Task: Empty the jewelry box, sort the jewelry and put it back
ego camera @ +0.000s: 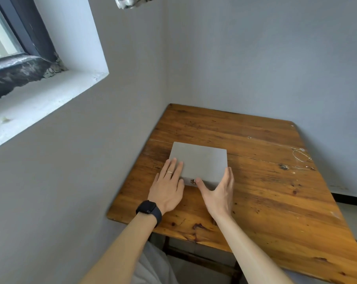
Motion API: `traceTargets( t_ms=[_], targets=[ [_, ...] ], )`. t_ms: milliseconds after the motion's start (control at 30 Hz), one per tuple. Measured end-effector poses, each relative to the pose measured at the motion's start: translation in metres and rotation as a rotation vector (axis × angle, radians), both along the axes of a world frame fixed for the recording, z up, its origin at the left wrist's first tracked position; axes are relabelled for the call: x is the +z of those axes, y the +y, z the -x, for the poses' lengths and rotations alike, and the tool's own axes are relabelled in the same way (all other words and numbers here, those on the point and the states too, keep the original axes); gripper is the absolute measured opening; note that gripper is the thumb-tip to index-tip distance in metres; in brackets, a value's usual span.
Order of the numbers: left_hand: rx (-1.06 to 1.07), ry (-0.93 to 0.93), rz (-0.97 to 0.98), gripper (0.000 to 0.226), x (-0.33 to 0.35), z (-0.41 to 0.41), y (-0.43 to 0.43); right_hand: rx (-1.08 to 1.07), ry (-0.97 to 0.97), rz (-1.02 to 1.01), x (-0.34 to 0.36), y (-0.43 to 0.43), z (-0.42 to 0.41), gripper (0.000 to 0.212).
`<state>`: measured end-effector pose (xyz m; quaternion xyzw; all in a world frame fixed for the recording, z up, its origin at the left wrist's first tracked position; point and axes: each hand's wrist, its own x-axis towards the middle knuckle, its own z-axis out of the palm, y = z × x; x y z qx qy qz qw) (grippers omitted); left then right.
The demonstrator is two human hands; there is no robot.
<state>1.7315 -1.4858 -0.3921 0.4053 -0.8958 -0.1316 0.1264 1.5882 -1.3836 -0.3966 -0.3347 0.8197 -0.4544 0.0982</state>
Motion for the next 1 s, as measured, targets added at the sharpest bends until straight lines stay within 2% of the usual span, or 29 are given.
traceTargets(
  t_ms=[200,400,633,767,867,1000],
  targets=[
    [0.049,0.097,-0.016,0.054,-0.005,0.003,0.001,0.033,0.200,-0.076,-0.009,0.007,-0.001,0.113],
    [0.073,0.086,-0.005,0.054,-0.003,0.004,0.003,0.022,0.189,-0.093,-0.010,0.007,0.000,0.117],
    [0.073,0.040,0.013,0.053,-0.002,0.002,0.002,-0.046,0.267,-0.127,-0.011,0.000,-0.006,0.116],
    [0.082,0.009,0.028,0.053,-0.001,0.000,-0.002,-0.027,0.259,-0.137,-0.010,-0.001,-0.008,0.116],
    [0.090,-0.017,0.033,0.054,0.003,-0.003,-0.007,0.079,0.206,-0.173,-0.004,0.001,-0.006,0.118],
    [0.090,-0.019,0.030,0.054,0.007,-0.003,-0.008,0.231,0.022,-0.175,0.018,0.016,0.016,0.103]
  ],
)
